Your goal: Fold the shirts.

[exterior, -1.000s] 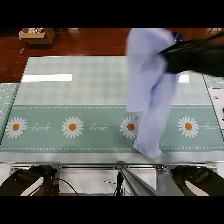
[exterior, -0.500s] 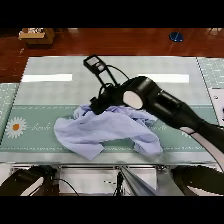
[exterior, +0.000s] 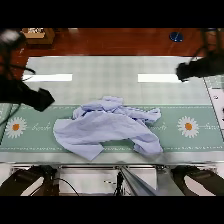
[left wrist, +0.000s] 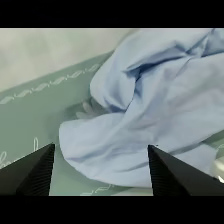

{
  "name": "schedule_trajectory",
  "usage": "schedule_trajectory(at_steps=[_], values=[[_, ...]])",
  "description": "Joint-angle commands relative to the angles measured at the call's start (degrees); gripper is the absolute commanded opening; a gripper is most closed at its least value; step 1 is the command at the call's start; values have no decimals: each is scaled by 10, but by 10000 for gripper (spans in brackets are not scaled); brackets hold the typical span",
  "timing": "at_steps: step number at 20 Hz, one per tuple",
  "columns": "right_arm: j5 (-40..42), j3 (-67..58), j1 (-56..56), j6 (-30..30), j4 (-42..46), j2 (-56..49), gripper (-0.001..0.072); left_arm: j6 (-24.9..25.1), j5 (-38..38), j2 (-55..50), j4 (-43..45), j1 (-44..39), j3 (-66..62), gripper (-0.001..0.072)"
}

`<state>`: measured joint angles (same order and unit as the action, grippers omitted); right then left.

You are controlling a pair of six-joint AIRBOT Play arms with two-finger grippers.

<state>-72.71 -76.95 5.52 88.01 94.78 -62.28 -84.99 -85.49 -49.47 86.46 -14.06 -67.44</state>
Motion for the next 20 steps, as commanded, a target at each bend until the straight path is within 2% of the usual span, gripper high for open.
schedule_trajectory(at_steps=[1, 3, 4, 7, 9, 13, 16, 18, 20], values=[[-54, 42, -174, -68, -109, 23, 505, 20, 56, 1, 4, 61, 173, 714], [-44, 99, -240, -87, -194, 23, 507, 49, 61, 0, -30, 125, 224, 714], [-39, 130, -260, -99, -223, 23, 537, 63, 66, 1, -58, 164, 245, 714], [-26, 226, -282, -130, -255, 23, 537, 118, 86, 0, -155, 280, 295, 714], [-14, 273, -282, -146, -267, 23, 536, 135, 110, -1, -214, 333, 319, 713], [1, 318, -282, -169, -304, 23, 536, 170, 120, -41, -224, 353, 353, 713], [1, 318, -282, -178, -322, 23, 534, 176, 157, -101, -228, 353, 374, 712], [1, 318, -282, -186, -344, 23, 533, 221, 173, -141, -264, 353, 375, 701], [0, 318, -282, -188, -366, 23, 533, 256, 180, -177, -340, 353, 375, 415]])
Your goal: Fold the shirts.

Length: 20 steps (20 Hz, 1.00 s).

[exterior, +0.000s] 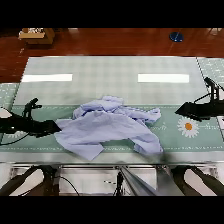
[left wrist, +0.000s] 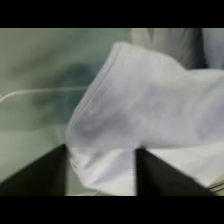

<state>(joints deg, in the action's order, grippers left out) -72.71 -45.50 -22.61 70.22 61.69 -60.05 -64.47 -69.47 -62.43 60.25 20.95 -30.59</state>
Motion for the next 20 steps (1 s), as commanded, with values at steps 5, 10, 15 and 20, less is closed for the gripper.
schedule_trajectory(at_steps=[5, 10, 15, 20], values=[[-5, 4, -1, -26, -37, 0, 533, 59, 17, -90, -135, 2, 6, 21], [-27, 98, -2, -25, -47, 37, 533, 90, -23, -89, -136, 2, 6, 21], [-12, 252, -2, -25, -97, 130, 534, 98, -46, -85, -136, 2, 6, 21], [22, 264, 28, 24, -103, 144, 533, 98, -54, -85, -136, 2, 6, 21]])
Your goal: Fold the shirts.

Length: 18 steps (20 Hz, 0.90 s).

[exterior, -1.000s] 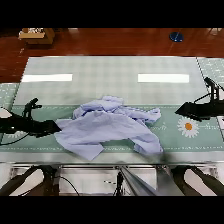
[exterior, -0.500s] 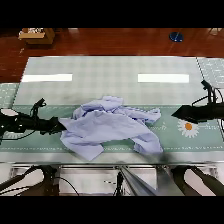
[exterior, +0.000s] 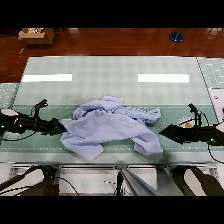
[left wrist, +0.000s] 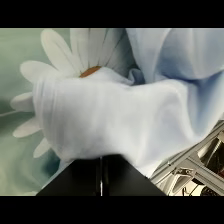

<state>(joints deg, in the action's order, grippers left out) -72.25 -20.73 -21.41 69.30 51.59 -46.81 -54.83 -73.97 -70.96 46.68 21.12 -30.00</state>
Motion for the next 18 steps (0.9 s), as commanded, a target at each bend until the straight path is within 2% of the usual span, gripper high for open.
schedule_trajectory(at_steps=[1, 6, 9, 11, 12, 14, 16, 18], values=[[26, 16, 29, 54, 17, 12, 533, 2, -12, 1, 0, 0, 0, 21], [119, 17, 148, 134, 42, 11, 529, 4, -17, 1, 0, 0, 0, 21], [193, 17, 240, 251, 101, -3, 518, 19, -15, 0, 0, 0, 0, 21], [228, 16, 285, 282, 108, -50, 516, 25, -15, 1, 0, 0, 0, 21], [245, 16, 303, 281, 94, -80, 446, 30, -15, 1, 0, 0, 0, 21], [282, 16, 331, 275, 50, -120, 15, 34, -15, 1, 0, 0, -1, 21], [296, 0, 345, 227, 14, -112, 21, 35, -24, 4, -4, 0, -14, 20], [273, -48, 344, 207, 47, -72, 21, 34, -31, 24, -15, 1, -47, 20]])
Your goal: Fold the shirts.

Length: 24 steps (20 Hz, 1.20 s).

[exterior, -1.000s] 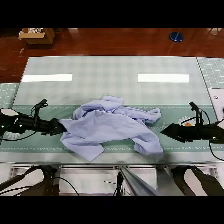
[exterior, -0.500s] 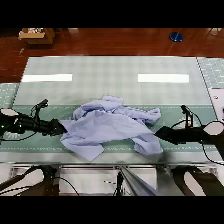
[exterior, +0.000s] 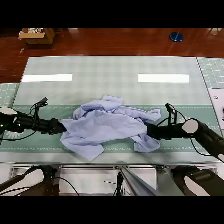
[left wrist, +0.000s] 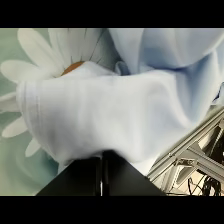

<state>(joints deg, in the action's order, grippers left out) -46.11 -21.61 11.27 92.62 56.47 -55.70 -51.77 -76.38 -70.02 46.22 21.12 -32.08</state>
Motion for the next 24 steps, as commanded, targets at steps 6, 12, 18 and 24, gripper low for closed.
schedule_trajectory(at_steps=[6, 12, 18, 24], values=[[-40, -260, 17, 10, 148, 161, 20, -30, -8, 135, -94, 0, -243, 19], [-37, -474, 17, 30, 233, 194, 19, -86, 7, 226, -91, 0, -541, 19], [-37, -643, 17, 36, 275, 195, 19, -170, 39, 288, 42, 0, -756, 19], [-188, -754, 17, 100, 173, 195, 20, -212, 35, 368, 94, 0, -804, 19]])
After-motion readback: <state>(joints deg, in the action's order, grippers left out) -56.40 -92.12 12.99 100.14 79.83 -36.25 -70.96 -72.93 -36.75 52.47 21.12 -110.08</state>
